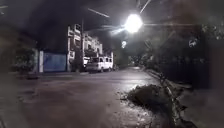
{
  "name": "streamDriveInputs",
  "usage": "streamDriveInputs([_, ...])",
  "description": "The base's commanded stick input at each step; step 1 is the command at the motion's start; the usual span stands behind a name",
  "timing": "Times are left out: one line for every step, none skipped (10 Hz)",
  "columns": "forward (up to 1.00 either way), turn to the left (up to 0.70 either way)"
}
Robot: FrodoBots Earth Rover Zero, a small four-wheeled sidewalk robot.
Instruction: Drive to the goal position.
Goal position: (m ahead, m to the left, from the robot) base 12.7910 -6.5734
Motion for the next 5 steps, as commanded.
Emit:
streamDriveInputs([0.00, 0.00])
streamDriveInputs([0.00, 0.00])
streamDriveInputs([0.00, 0.00])
streamDriveInputs([0.00, 0.00])
streamDriveInputs([0.70, 0.00])
